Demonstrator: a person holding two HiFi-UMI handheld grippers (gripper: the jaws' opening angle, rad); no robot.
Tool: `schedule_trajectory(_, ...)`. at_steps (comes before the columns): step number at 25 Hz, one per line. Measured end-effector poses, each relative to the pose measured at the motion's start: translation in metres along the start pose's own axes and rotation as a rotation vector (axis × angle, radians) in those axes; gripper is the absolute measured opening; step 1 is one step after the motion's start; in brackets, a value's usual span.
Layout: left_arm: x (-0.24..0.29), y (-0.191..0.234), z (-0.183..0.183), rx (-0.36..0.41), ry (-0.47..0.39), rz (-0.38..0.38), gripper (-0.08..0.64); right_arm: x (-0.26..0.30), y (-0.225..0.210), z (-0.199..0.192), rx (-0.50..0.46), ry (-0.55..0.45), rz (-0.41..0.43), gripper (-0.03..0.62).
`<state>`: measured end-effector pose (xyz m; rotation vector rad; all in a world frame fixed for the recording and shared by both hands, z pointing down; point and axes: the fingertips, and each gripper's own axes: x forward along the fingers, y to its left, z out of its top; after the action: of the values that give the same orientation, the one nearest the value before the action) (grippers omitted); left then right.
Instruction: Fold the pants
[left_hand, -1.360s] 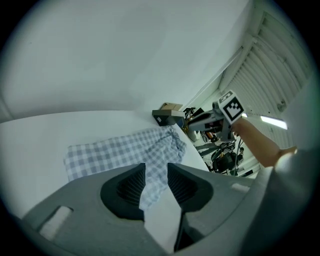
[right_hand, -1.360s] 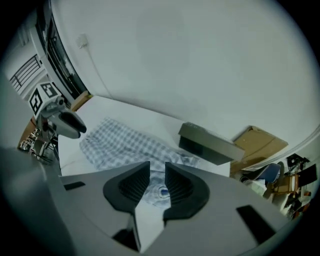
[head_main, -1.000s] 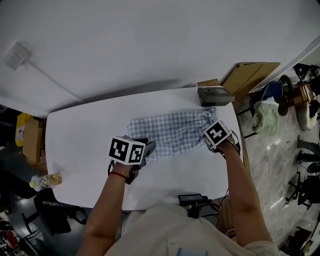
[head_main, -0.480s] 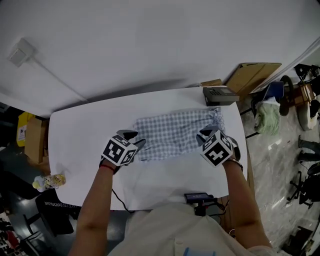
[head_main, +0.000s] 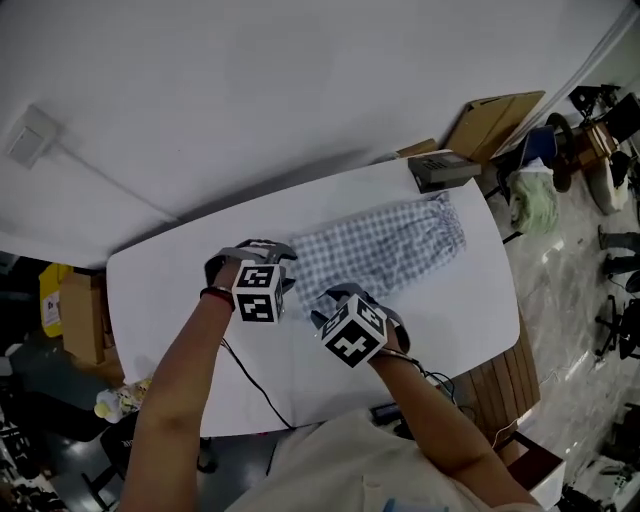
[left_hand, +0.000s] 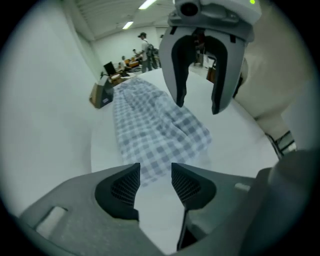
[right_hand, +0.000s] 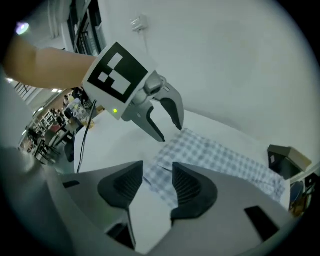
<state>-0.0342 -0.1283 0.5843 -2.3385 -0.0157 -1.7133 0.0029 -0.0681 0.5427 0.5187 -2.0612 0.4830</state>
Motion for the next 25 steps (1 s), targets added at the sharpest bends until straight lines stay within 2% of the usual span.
schedule_trajectory(4, 0.014, -0.013, -0.007, 0.245, 0.033, -0.065, 0.212, 0.024, 0.019, 0.012, 0.126, 0.024, -0.053, 0.244)
schedule_trajectory(7, 0.025, -0.012, -0.011, 0.397, 0.068, -0.045, 0.224, 0.038, 0.020, 0.009, 0.173, 0.067, -0.119, 0.255)
schedule_trajectory(11, 0.038, -0.005, -0.014, 0.539, 0.107, -0.013, 0.227, 0.056, 0.020, -0.006, 0.184, 0.135, -0.177, 0.255)
schedule_trajectory(14, 0.050, -0.005, -0.023, 0.622, 0.160, -0.031, 0.227, 0.068, 0.020, -0.015, 0.196, 0.162, -0.188, 0.255)
schedule_trajectory(17, 0.058, -0.009, -0.031, 0.654, 0.187, -0.051, 0.225, 0.078, 0.023, -0.024, 0.189, 0.187, -0.183, 0.254)
schedule_trajectory(21, 0.057, -0.009, -0.032, 0.638, 0.179, -0.058, 0.216, 0.088, 0.023, -0.031, 0.143, 0.213, -0.194, 0.252)
schedule_trajectory(22, 0.057, -0.010, -0.033, 0.634, 0.181, -0.063, 0.195, 0.089, 0.020, -0.032, 0.131, 0.224, -0.204, 0.241)
schedule_trajectory(24, 0.057, -0.014, -0.036, 0.622, 0.182, -0.076, 0.161, 0.091, 0.016, -0.035, 0.111, 0.246, -0.218, 0.163)
schedule_trajectory(25, 0.057, -0.017, -0.038, 0.611, 0.180, -0.078, 0.133, 0.091, 0.015, -0.037, 0.106, 0.253, -0.215, 0.157)
